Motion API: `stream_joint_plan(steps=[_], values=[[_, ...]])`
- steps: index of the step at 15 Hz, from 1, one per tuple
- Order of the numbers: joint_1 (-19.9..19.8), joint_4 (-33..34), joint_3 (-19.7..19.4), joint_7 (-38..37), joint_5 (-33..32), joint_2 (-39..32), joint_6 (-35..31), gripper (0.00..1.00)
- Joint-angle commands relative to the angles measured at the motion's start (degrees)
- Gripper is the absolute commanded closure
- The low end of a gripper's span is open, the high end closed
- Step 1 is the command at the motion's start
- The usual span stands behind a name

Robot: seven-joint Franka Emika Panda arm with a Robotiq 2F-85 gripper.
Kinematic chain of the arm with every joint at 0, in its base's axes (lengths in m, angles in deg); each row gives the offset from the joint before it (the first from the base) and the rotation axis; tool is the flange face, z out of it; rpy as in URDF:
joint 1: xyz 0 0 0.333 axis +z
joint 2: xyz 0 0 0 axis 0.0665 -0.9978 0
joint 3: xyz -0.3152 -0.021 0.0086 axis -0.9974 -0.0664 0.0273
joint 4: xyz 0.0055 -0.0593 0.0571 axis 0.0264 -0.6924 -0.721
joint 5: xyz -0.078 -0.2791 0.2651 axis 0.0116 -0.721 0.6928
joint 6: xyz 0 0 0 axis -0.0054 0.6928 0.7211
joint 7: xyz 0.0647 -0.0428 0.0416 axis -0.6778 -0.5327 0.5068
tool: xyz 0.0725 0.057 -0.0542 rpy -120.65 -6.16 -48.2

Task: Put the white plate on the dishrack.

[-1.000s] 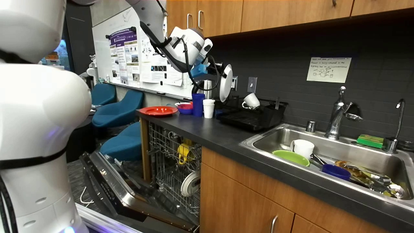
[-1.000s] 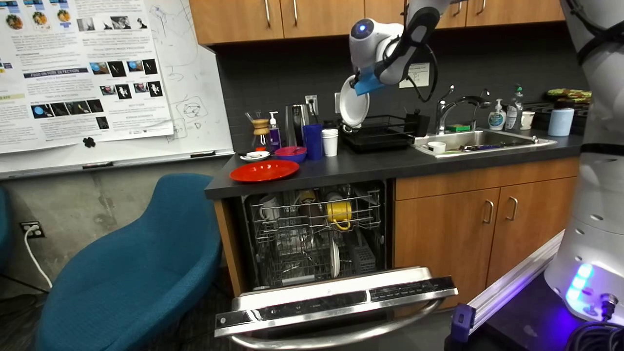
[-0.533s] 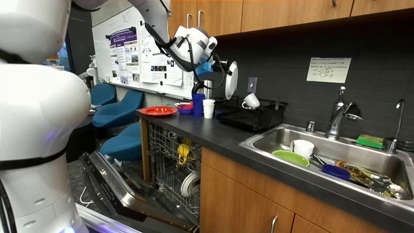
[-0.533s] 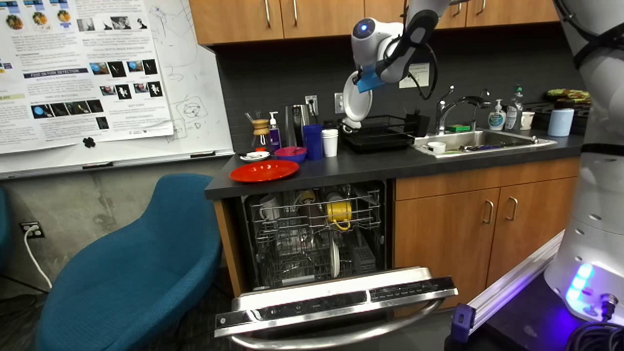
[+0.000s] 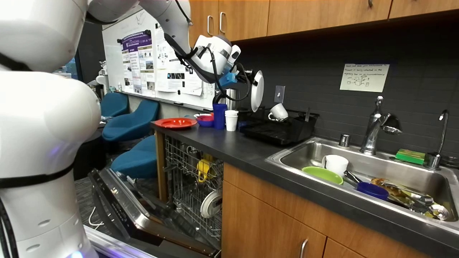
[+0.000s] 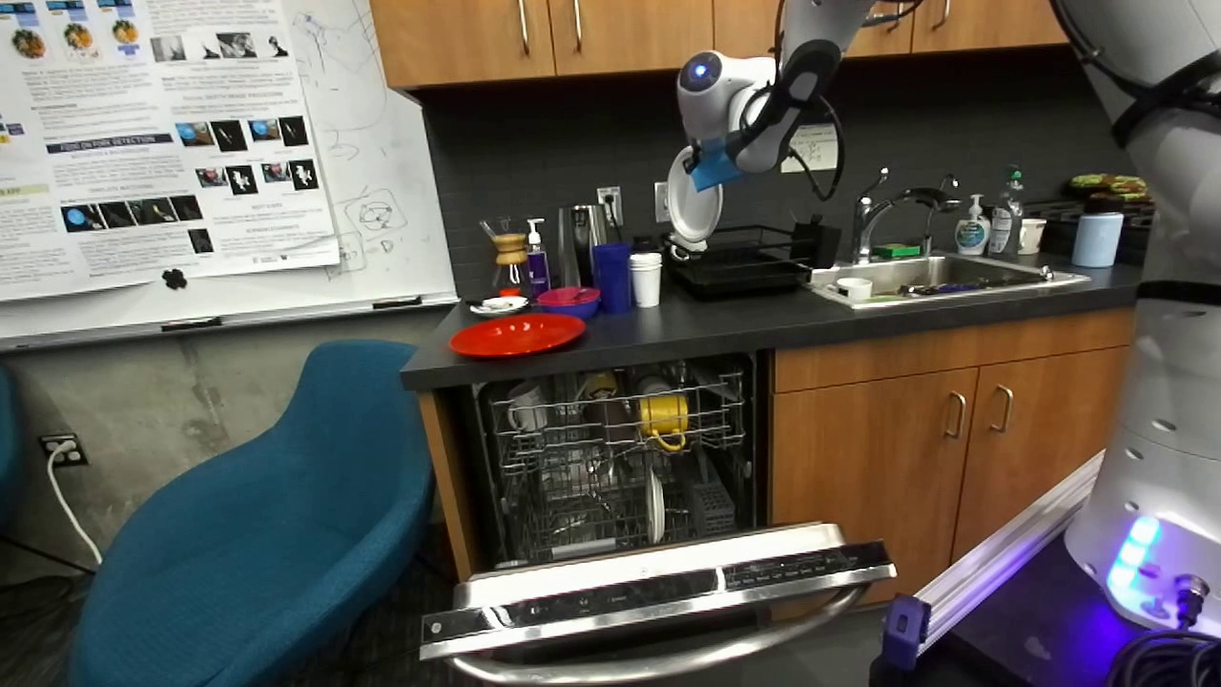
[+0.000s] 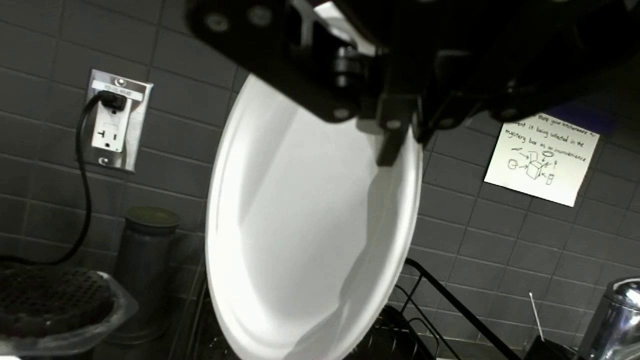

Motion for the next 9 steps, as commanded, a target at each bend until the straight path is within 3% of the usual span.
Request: stream_joint_plan(steps=[1,9], values=[[-0.52,2.1,-0.62,0.24,-0.55,-1.8,0.52,0.99],[-2.3,0.39,-0.85,0.59,-0.06,-2.75,0.23,0.99]])
